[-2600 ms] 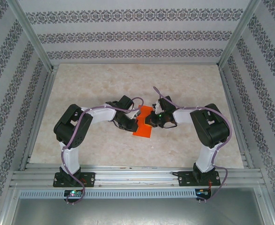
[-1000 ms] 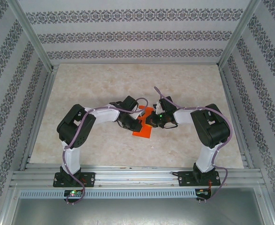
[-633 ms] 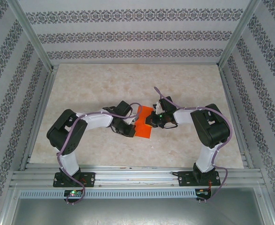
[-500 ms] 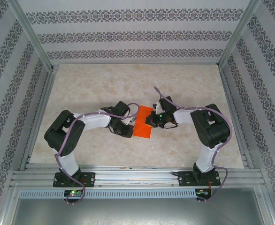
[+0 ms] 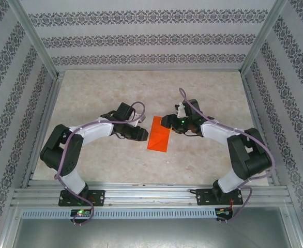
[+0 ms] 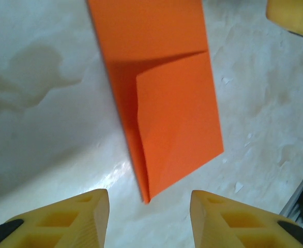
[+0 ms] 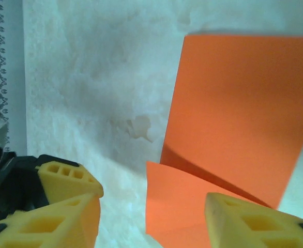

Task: Fold a paper plane with a square sheet of paper (fold left side to right side)
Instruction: Fold the triangle a second time at the center of the table, then turn over the paper at the center of the table.

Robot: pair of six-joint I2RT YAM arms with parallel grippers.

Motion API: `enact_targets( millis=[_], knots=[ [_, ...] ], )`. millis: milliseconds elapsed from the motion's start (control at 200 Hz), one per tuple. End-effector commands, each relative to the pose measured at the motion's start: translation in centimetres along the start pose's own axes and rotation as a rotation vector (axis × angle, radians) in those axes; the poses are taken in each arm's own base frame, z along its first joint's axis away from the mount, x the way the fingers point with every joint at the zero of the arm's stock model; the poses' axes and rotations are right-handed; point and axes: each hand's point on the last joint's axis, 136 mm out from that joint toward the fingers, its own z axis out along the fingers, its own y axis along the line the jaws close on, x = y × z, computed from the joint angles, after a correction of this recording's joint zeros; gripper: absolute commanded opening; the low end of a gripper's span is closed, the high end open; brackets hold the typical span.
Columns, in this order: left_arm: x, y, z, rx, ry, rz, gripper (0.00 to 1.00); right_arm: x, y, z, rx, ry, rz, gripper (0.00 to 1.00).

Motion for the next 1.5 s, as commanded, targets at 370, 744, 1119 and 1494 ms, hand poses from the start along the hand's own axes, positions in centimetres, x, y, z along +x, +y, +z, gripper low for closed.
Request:
enact_targets(
  millis=[370,744,1119,1494],
  knots=[
    [-4.1,-1.4,3.6,0.16,-0.018,0.004,0.33,2.2,-3.6,-2.9,0.021,-0.071,0.066,0.81],
    [-4.6,-1.1,2.5,0.111,-0.089,0.028,0.04,3.0,-2.4,-1.6,-0.063,-0.015,0.059,0.66],
    [-4.0,1.0,3.1,0.013,-0.062,0.009,0.29,2.9,-2.5,-1.5,-0.041,-0.025,0.054,0.67],
    [-3.8,0.3,4.6,0.091,-0.011,0.004,0.14,3.0,-2.3,-1.3,-0.049,-0.014,0.052,0.67]
  ],
)
